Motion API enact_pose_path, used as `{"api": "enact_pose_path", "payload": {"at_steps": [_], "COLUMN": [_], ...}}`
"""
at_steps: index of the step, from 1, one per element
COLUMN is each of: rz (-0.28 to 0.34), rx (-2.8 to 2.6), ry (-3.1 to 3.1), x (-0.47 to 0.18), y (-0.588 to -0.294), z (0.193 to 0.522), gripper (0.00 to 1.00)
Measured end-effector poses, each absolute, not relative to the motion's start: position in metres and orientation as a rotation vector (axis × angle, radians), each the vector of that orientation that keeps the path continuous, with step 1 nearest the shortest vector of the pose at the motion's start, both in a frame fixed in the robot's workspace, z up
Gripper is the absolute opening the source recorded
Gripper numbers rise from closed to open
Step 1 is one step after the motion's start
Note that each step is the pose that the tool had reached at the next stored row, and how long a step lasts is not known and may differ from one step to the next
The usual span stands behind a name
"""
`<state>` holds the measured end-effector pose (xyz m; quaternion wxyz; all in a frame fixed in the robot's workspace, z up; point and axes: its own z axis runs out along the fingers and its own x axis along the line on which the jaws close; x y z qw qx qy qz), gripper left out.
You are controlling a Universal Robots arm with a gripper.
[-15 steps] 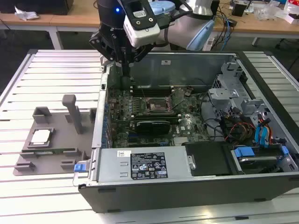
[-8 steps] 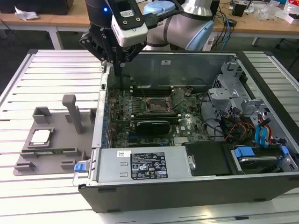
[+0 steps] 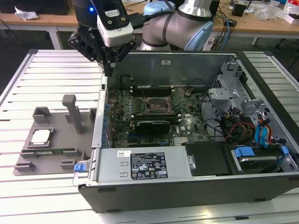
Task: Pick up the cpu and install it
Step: 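Reach for the cpu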
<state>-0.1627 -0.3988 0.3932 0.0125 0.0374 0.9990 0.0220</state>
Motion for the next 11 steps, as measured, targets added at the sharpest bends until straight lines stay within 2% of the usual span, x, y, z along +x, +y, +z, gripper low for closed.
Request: {"api": "enact_pose_path", "payload": {"at_steps": [11], "rz": [0.068], "rx": [0.117], "ry": [3.114], "x": [-0.183], "y": [-0.399], "z": [0.393], "gripper": [0.11]}}
